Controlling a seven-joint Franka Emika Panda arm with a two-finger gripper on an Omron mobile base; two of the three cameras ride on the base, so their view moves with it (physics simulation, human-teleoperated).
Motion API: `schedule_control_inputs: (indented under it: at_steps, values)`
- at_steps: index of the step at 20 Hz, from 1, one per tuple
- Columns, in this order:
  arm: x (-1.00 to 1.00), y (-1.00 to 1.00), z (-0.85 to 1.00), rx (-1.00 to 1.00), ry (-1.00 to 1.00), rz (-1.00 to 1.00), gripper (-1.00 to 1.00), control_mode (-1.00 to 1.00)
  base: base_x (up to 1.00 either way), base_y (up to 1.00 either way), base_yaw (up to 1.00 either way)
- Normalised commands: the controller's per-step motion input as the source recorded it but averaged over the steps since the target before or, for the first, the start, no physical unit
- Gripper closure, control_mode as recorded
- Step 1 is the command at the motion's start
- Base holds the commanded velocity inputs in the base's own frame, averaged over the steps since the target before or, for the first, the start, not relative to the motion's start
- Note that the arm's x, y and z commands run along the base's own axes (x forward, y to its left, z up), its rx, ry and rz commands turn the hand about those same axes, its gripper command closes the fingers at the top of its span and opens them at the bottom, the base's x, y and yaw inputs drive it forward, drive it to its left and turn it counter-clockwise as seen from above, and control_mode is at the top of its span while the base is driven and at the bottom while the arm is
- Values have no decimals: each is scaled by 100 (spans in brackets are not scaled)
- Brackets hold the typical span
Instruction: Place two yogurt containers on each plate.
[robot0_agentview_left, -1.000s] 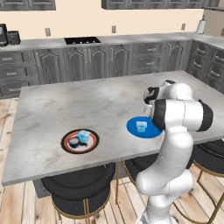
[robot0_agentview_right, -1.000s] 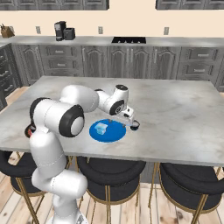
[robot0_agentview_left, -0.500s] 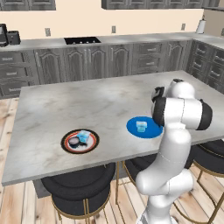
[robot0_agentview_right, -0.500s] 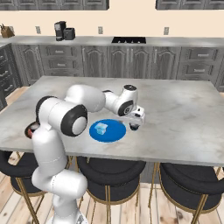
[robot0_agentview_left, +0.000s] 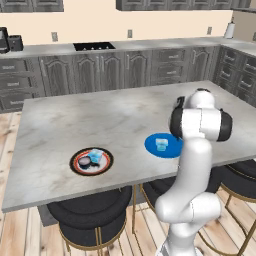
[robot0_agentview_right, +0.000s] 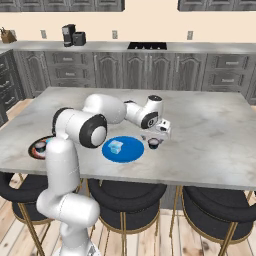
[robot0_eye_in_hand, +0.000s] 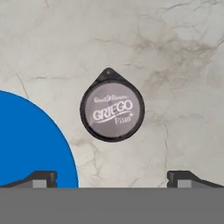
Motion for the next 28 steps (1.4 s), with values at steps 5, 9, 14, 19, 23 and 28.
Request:
schedule_control_inputs:
  at_steps: [5, 9, 14, 19, 23, 28]
  values:
    - [20, 0, -13, 0, 11, 6, -100, -100, 0, 0, 0]
    - [21, 0, -10, 0, 8, 8, -100, -100, 0, 0, 0]
    - [8, 0, -16, 0, 1, 7, -100, -100, 0, 0, 0]
    - [0, 0, -22, 0, 0, 6, -100, -100, 0, 0, 0]
    - [0, 0, -16, 0, 0, 7, -100, -100, 0, 0, 0]
    - [0, 4, -14, 0, 0, 7, -100, -100, 0, 0, 0]
